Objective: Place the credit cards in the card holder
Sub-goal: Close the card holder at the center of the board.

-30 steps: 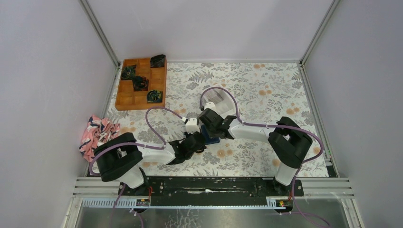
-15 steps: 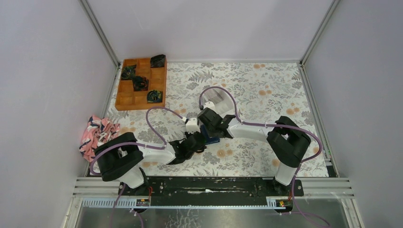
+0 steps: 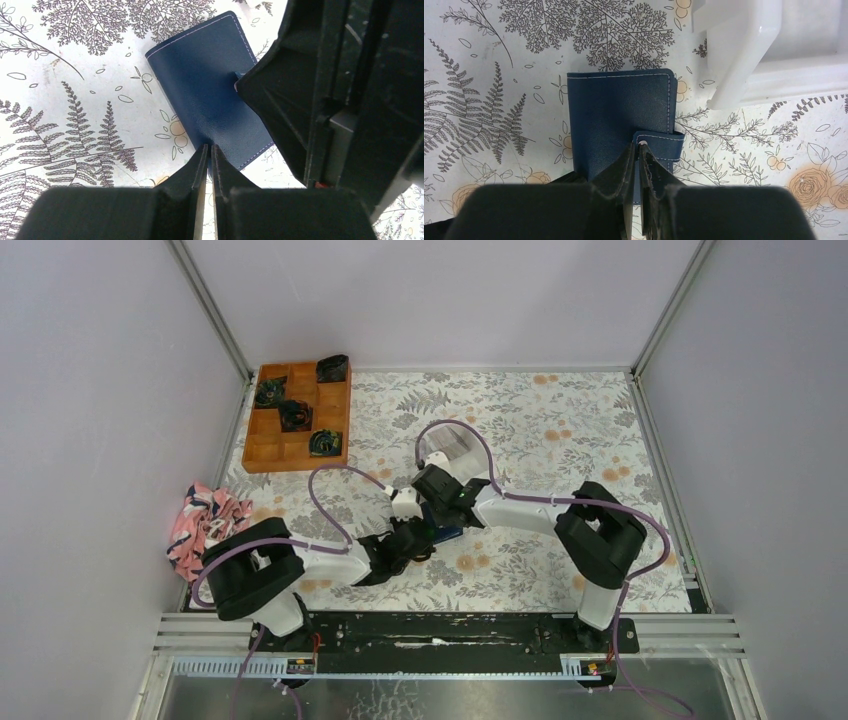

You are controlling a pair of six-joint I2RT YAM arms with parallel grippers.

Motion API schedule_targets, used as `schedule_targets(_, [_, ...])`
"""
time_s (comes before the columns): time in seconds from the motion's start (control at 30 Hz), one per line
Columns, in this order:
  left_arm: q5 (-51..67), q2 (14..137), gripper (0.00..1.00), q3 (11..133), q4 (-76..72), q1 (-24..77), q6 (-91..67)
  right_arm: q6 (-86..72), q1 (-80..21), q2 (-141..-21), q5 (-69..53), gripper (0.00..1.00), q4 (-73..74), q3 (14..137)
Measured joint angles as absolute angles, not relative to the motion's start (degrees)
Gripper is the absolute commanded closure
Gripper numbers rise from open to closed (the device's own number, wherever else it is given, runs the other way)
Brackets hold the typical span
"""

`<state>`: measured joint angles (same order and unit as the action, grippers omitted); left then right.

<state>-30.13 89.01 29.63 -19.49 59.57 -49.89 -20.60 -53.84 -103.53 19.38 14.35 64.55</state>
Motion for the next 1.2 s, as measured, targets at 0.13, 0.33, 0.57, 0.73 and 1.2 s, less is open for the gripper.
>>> schedule_targets(0.13, [-30.11,89.19,0.88,29.8,-19.57,59.46,-49.58,-20.6,-53.84,-103.9,19.53,0.9,14.35,64.84])
schedule_targets(0.33, [-30.09,89.47,0.88,29.87,-20.01,59.44,-49.52,-20.6,-53.87,-104.77,20.05,0.91,14.57,65.82])
schedule_targets(0.57, [-30.0,89.73,0.88,29.87,-20.73,59.24,-49.52,-20.56,-54.0,-106.67,20.36,0.91,14.59,68.01])
schedule_targets(0.73, [-29.98,89.76,0.88,29.87,-20.91,59.02,-49.54,-20.49,-54.15,-107.83,20.38,0.92,14.52,69.3])
schedule_targets(1.2, [-31.14,86.59,0.87,25.58,-22.98,58.46,-50.46,-20.16,-54.37,-108.86,20.99,0.92,14.33,70.43])
